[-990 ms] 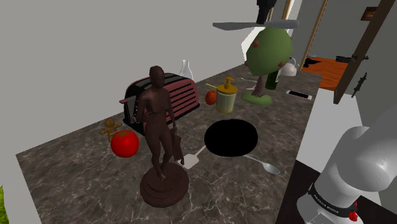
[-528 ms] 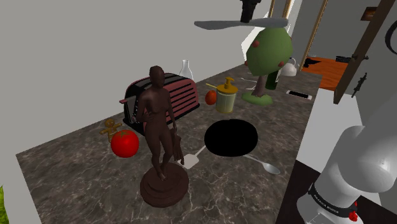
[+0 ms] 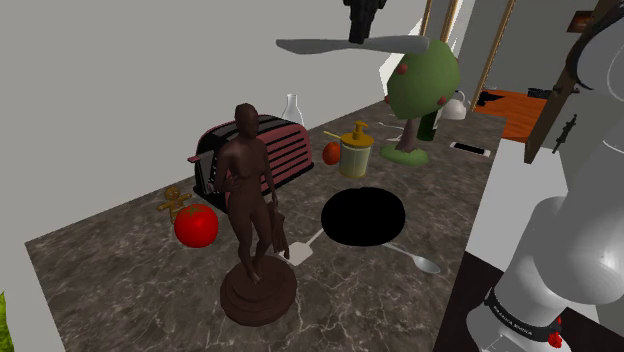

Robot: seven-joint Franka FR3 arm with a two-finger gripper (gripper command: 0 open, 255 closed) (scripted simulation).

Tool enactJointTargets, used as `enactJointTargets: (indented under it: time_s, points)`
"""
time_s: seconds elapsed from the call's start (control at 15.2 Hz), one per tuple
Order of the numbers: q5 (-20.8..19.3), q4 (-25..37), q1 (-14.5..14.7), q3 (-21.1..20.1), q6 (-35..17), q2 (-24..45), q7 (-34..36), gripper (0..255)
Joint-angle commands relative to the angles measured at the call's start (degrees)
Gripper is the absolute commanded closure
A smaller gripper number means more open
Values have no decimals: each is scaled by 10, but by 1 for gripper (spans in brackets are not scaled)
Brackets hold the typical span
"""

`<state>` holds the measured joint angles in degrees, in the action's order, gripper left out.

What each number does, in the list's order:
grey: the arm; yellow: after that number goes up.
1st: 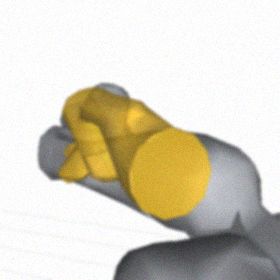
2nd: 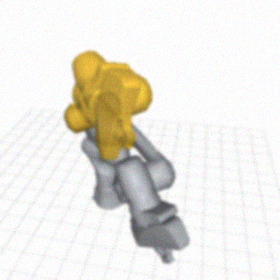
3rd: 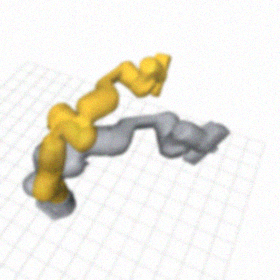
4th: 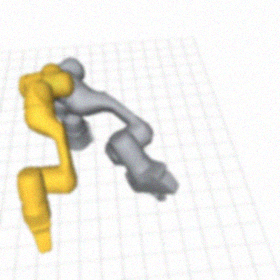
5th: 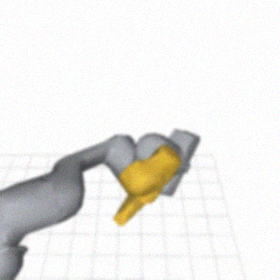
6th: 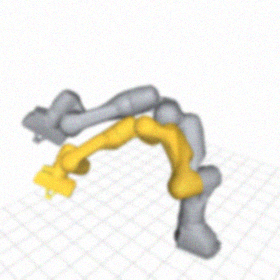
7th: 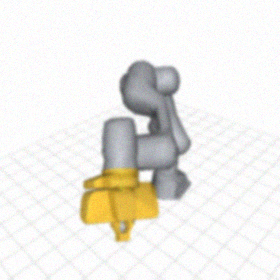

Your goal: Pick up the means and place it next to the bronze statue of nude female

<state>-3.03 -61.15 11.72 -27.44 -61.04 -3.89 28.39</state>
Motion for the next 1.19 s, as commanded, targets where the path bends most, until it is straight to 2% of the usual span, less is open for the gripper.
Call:
enactJointTargets:
  time_s: [0.0,0.46,1.12]
  points:
    - [12,-43,-4,7,-24,-21,-5,255]
    - [40,-175,-10,29,-100,-84,-23,255]
    - [61,-318,-7,43,-189,-143,-37,255]
